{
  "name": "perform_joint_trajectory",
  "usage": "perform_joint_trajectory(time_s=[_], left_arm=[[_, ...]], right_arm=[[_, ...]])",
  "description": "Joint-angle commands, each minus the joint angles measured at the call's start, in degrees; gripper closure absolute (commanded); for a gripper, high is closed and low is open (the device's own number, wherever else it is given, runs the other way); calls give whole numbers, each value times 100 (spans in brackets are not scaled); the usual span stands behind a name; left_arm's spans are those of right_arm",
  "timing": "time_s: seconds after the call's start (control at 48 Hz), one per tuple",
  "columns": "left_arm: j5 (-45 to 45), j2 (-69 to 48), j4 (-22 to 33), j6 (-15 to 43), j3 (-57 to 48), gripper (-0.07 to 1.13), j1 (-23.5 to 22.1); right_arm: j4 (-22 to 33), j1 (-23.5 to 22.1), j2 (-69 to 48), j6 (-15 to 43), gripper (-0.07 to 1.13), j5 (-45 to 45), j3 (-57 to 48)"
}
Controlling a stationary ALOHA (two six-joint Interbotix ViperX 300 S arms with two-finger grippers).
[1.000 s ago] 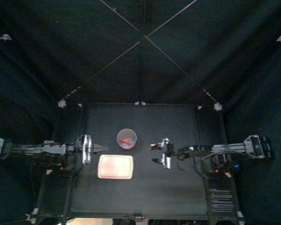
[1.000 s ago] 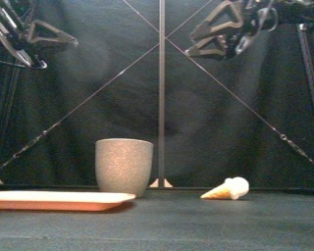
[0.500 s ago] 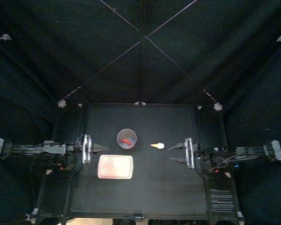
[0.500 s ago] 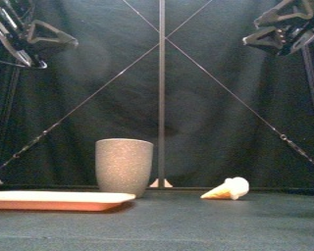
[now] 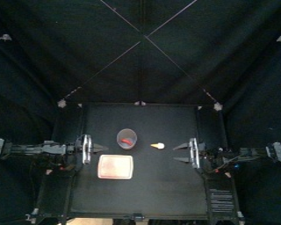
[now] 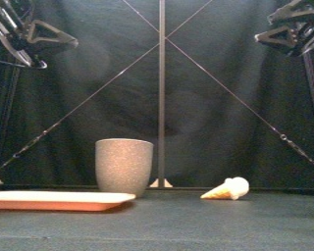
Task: Pick the red chile then place it in the grey bowl
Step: Drop red chile in the grey bowl and return to neutral
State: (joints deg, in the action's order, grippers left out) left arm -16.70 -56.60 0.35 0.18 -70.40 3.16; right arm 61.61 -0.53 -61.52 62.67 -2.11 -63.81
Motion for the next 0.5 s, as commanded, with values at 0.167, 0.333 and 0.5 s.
perform_joint_trajectory(time_s=[0.167,0.333,0.5], left_arm=[[-26,18,9,9,62,109,18],[-26,18,0,0,62,109,18],[-26,18,0,-9,53,109,26]], right_arm=[[-9,-62,62,-9,19,-35,79],[-9,-88,62,-9,19,-35,70],[-9,-114,62,-9,19,-35,44]])
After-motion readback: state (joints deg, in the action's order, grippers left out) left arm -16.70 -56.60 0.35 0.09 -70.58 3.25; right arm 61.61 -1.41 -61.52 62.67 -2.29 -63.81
